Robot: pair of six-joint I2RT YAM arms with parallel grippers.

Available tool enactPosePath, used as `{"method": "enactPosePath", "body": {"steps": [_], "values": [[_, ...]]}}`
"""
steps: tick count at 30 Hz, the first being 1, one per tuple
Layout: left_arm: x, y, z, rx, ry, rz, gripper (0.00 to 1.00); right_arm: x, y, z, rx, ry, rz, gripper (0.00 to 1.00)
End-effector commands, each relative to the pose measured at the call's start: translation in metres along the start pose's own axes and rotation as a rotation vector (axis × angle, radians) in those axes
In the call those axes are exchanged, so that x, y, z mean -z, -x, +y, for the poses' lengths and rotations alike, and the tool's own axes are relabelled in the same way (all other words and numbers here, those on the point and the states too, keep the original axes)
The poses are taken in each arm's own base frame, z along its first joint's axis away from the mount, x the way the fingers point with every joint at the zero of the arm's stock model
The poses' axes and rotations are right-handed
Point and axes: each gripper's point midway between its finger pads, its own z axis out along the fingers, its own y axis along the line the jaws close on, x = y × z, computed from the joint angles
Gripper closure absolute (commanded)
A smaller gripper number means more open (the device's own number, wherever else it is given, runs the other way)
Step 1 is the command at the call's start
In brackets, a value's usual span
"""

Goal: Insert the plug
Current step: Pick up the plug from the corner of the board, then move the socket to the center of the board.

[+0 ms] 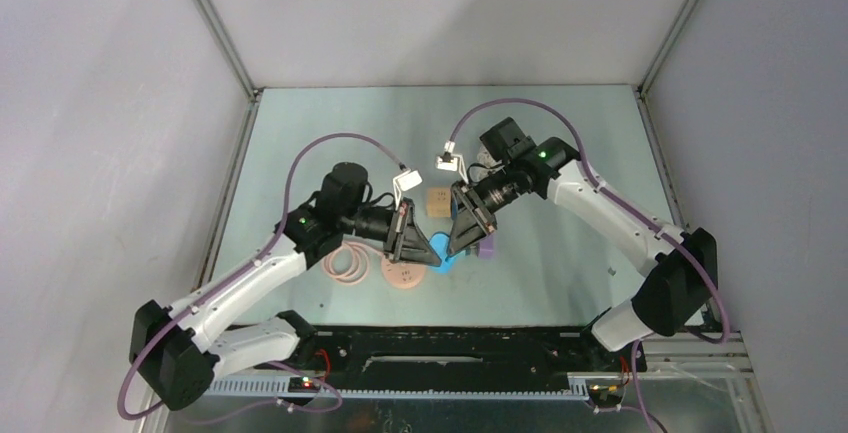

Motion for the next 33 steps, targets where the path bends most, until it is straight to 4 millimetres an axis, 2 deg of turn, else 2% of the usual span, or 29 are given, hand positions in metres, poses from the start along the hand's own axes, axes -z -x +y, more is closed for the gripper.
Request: {"method": "enactPosePath", "body": {"steps": [1,2,5,7,11,13,17,21,26,29,33], "values": [[-0.004,0.001,0.005,-0.035,0.007,-0.003,0.96,0.002,0.01,0.005,0.059,-0.025,-0.004,0.76],[-0.002,-0.002,0.011,-0.036,0.039,0.002,0.99,0.003,0.011,0.001,0.067,-0.05,-0.015,0.64],[0.011,-0.009,0.035,-0.022,0.169,-0.019,1.0,0.011,0.022,-0.015,0.107,-0.144,-0.085,0.34],[0.027,-0.011,0.058,0.013,0.304,-0.065,1.0,0.015,0.03,-0.03,0.128,-0.2,-0.126,0.23],[0.075,-0.016,0.102,0.108,0.628,-0.182,1.0,0.007,0.046,-0.066,0.143,-0.285,-0.146,0.19],[0.098,-0.019,0.116,0.169,0.766,-0.257,1.0,-0.003,0.056,-0.086,0.134,-0.318,-0.158,0.17],[0.123,-0.035,0.13,0.31,0.901,-0.37,1.0,-0.022,0.071,-0.12,0.034,-0.318,-0.157,0.17],[0.121,-0.071,0.147,0.469,0.943,-0.343,1.0,-0.036,0.073,-0.147,-0.075,-0.343,-0.098,0.16],[0.099,-0.117,0.153,0.606,0.872,-0.208,1.0,-0.02,0.078,-0.164,-0.153,-0.423,-0.124,0.15],[0.092,-0.117,0.156,0.63,0.842,-0.225,1.0,-0.002,0.077,-0.175,-0.171,-0.495,-0.142,0.15],[0.103,-0.106,0.163,0.595,0.928,-0.207,1.0,0.029,0.069,-0.185,-0.208,-0.628,-0.138,0.16]]}}
